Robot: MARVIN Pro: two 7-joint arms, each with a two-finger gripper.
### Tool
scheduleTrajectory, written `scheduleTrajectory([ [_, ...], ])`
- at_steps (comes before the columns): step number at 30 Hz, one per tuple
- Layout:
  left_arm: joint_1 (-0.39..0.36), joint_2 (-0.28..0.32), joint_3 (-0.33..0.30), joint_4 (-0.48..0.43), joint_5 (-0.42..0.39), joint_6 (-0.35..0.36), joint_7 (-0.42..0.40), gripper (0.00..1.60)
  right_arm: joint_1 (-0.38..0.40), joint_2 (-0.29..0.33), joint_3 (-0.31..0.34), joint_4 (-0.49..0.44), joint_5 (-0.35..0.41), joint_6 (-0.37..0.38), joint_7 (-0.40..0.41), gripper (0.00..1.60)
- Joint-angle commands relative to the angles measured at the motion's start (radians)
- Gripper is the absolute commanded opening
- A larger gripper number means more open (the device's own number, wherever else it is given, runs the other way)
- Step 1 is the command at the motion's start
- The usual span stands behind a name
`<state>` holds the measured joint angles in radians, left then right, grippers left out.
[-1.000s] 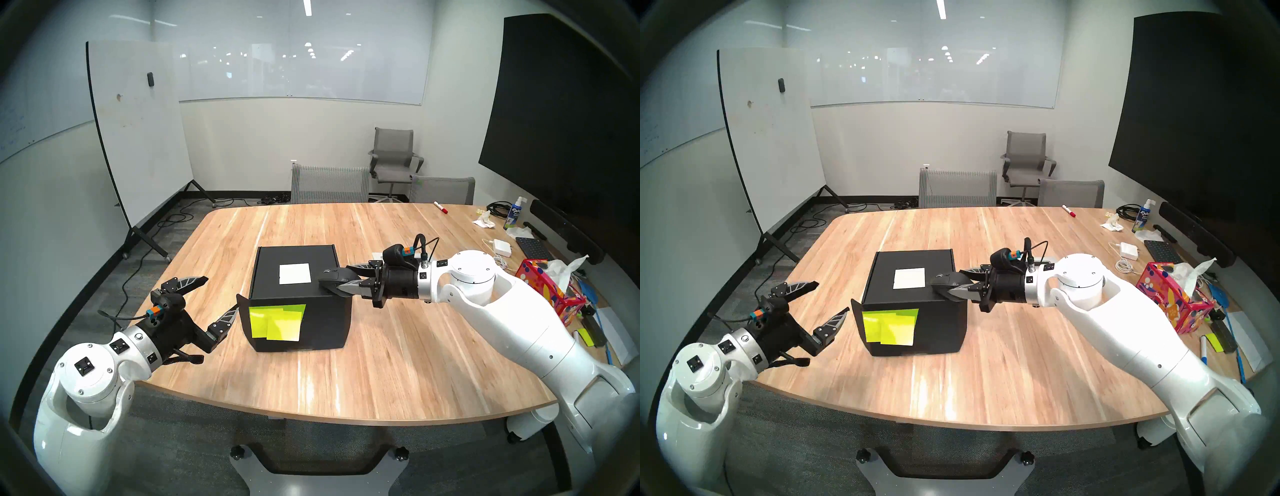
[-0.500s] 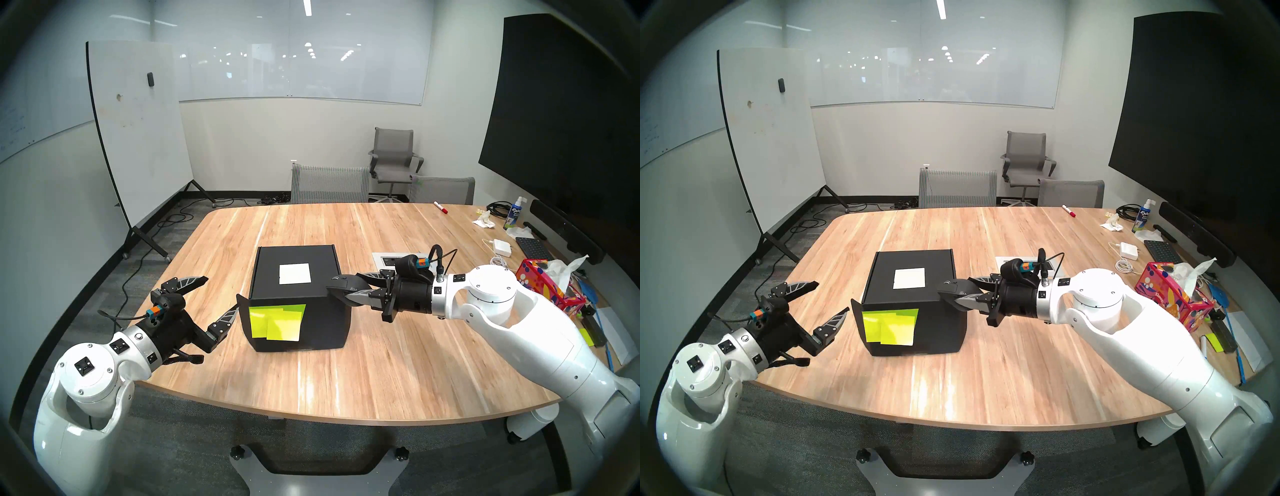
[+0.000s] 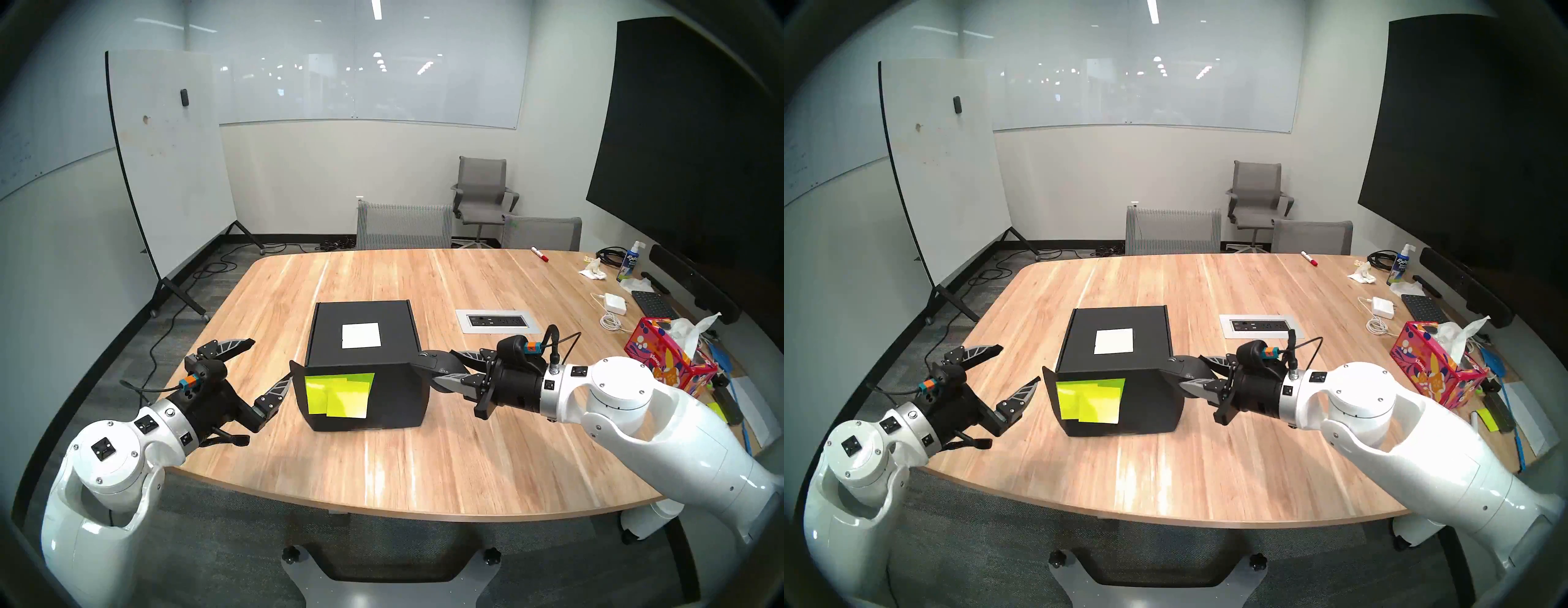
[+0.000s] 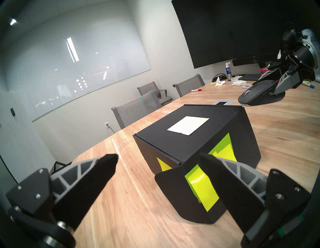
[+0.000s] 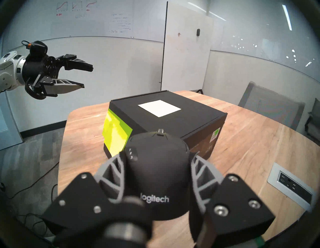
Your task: Open the box and place the mouse inside
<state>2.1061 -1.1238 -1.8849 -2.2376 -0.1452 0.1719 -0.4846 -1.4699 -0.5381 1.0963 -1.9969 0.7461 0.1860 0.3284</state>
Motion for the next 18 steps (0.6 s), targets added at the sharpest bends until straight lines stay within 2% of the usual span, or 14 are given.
scheduleTrajectory([
  [1,-0.001,0.0,-0.002,-0.021,0.0,-0.006,0.0,1.6,-0.08,0.024,0.031,0.017,-0.003,-0.106,-0.029,0.0],
  [3,-0.001,0.0,-0.002,-0.021,0.0,-0.006,0.0,1.6,-0.083,0.017,0.025,0.063,-0.014,-0.157,-0.018,0.0],
  [10,-0.001,0.0,-0.002,-0.021,0.0,-0.006,0.0,1.6,-0.043,-0.035,0.004,0.19,-0.037,-0.236,0.04,0.0],
  [18,-0.001,0.0,-0.002,-0.021,0.0,-0.006,0.0,1.6,0.018,-0.099,-0.013,0.296,-0.06,-0.263,0.109,0.0],
])
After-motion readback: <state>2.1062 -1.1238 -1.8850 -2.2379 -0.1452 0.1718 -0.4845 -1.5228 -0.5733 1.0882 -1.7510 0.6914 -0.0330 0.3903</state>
